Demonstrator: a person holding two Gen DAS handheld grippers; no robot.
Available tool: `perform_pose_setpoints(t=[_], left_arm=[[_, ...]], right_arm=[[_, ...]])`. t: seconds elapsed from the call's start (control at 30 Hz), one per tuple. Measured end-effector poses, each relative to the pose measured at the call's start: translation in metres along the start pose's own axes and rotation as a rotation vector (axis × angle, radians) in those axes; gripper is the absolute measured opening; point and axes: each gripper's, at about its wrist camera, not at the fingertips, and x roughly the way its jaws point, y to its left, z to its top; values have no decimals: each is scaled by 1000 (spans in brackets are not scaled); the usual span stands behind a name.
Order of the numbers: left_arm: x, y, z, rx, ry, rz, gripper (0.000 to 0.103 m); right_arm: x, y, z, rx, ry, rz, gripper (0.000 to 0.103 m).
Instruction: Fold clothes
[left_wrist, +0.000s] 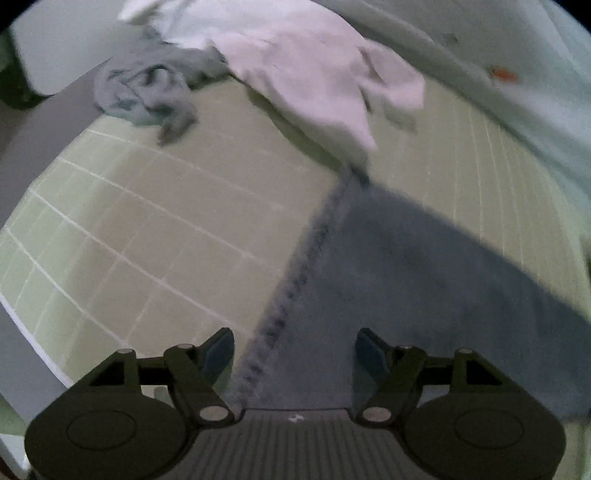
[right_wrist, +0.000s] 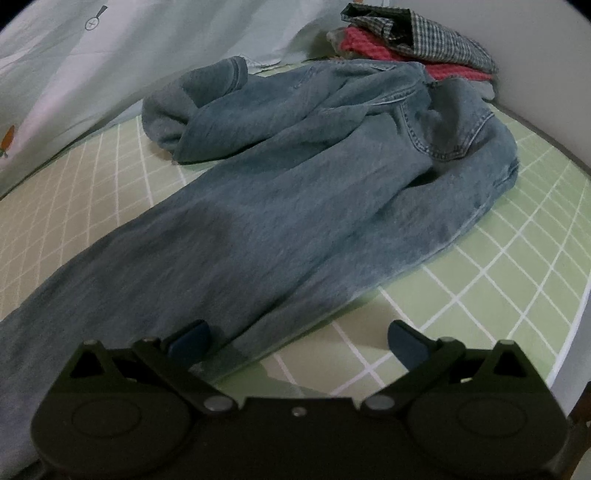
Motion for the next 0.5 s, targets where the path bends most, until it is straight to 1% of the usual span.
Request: perform_pose_setpoints(t=[0.07,0.17,0.27,0.33,0.43,0.5], left_arm=[[0,-12,-6,102,-5,53,75],[-2,-17,-7,112,-6,68,76],[-5,-14,-5,72,-6,47,77],[-13,-15,-4,58,-26,60,77],[-28,-25,-4,65,-78,73,77],[-38,-34,-6,65,-107,82,79]], right_arm=[[-1,0,0,1,5,1,103],[-1,-3,1,-17,16,28,103],[-2,-11,3,-23,26,69,103],[-3,-21,5,-10,30,90,103],[0,-50,13,73,19,92,103],[3,-75,20,146,7,97,103]])
